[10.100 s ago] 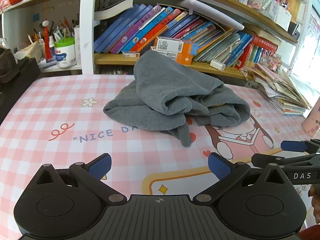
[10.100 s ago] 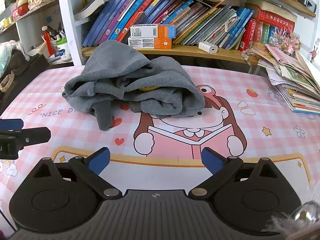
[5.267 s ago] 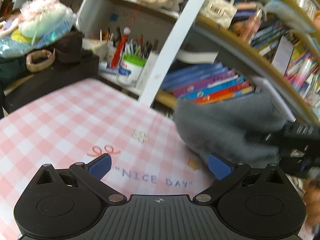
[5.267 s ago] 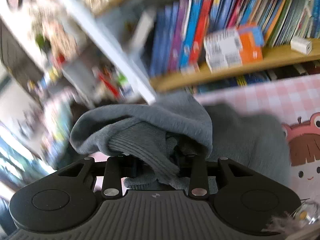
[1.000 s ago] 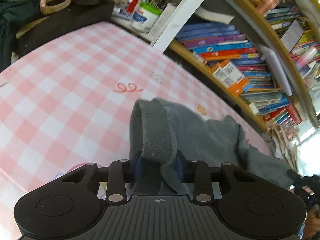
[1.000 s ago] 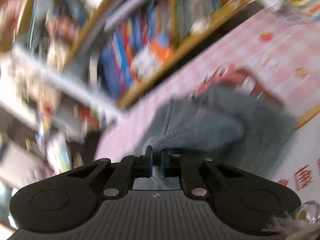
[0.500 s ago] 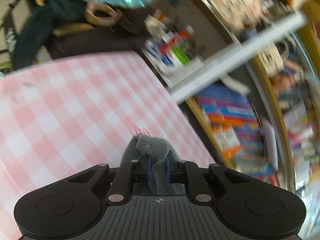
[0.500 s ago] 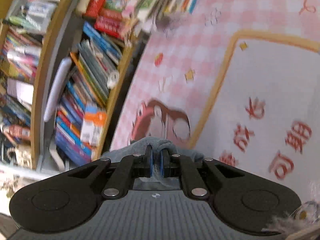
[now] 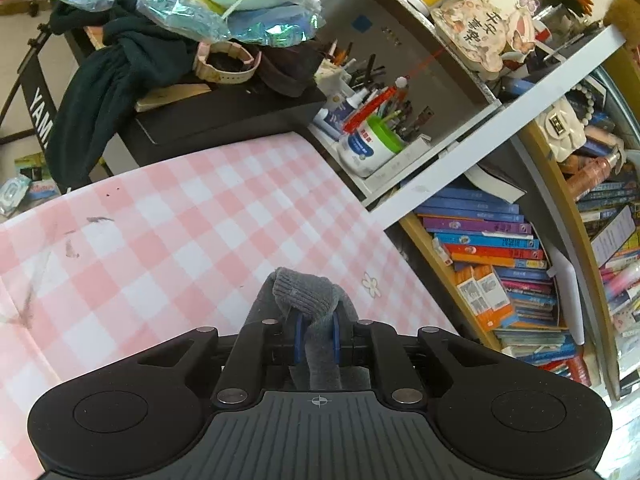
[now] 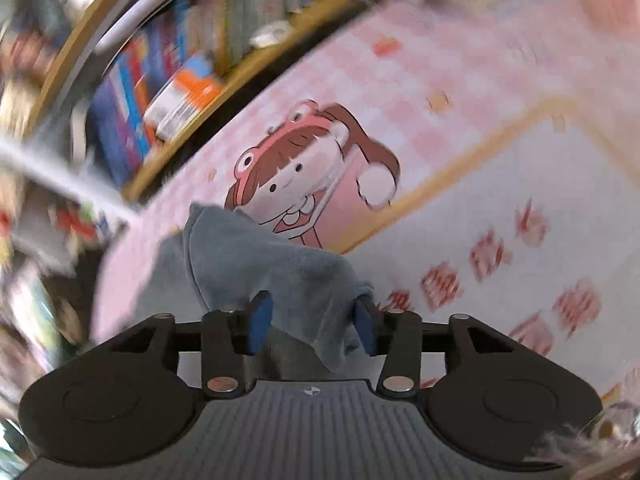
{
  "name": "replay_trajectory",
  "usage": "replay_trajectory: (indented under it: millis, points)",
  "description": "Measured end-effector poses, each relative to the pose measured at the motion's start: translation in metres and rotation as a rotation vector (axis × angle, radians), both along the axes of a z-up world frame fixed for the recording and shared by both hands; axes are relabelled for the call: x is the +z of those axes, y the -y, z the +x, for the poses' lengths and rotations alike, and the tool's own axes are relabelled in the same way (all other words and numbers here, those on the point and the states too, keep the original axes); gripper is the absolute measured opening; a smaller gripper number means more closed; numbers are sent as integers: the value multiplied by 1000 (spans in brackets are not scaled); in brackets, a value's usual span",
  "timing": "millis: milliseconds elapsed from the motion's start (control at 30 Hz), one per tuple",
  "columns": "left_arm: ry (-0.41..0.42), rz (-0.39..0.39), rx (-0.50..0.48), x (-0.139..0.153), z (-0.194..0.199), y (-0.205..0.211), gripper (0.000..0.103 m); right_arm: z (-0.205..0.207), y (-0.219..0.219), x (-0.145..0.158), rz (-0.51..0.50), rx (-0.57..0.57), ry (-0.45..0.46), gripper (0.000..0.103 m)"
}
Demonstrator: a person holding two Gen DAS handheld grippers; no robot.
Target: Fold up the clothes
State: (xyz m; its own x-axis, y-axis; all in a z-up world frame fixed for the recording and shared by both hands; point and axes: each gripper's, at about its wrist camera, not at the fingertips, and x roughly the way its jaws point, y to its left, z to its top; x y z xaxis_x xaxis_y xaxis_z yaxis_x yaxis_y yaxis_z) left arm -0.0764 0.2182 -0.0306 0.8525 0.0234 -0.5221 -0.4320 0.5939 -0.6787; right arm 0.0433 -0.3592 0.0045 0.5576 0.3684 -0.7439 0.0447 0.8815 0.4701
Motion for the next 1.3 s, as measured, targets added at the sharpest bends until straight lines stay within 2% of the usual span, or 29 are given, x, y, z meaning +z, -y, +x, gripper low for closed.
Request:
replay_trajectory:
  millis: [100, 167, 200, 367, 467, 533, 567, 633, 667, 700, 767, 900, 1000, 1067, 1167, 1300]
  points:
    - [-1, -6, 3, -2, -2, -1, 13, -4, 11, 10, -151, -48, 53, 66]
    - [-3, -7, 0, -3, -1, 1, 13, -8, 10, 16, -185, -15, 82, 66]
    - [-4, -7, -2, -4, -1, 2, 13, -9, 5, 18, -184, 36, 101, 67]
    - [5, -4, -15, -2, 3, 6, 13, -19, -63, 15, -211, 445, 155, 74]
    - [10, -4, -14, -2, 1, 5, 13, -19, -98, -2, -265, 565, 131, 75]
    - [12, -10, -8, -3, -1, 3, 13, -19, -109, -10, -321, 599, 135, 75]
    - [11, -12, -5, -3, -2, 3, 13, -19, -113, -15, -350, 614, 139, 73]
    - [8, -13, 7, -4, -4, 1, 13, -19, -115, -18, -389, 627, 143, 42]
    - [8, -16, 14, -5, -5, -1, 13, -18, -111, -16, -395, 622, 143, 21]
    - [9, -19, 24, -5, -6, -3, 13, -16, -99, -11, -342, 591, 134, 12]
    - [11, -23, 37, -5, -9, -7, 13, -10, -65, 3, -209, 482, 120, 11]
    - [31, -47, 49, -1, -11, -14, 12, -8, 32, 28, 21, 73, 122, 10]
    - [53, -89, 29, 3, -7, -18, 12, -16, 92, 33, 172, -155, 112, 10]
    - [74, -121, 25, 6, -4, -19, 12, -22, 114, 30, 242, -245, 99, 10]
    - [136, -221, 48, 8, -3, -23, 12, -31, 134, 17, 387, -378, 61, 10]
    - [143, -315, 68, 6, 9, -29, 12, -28, 138, -11, 481, -464, -46, 10]
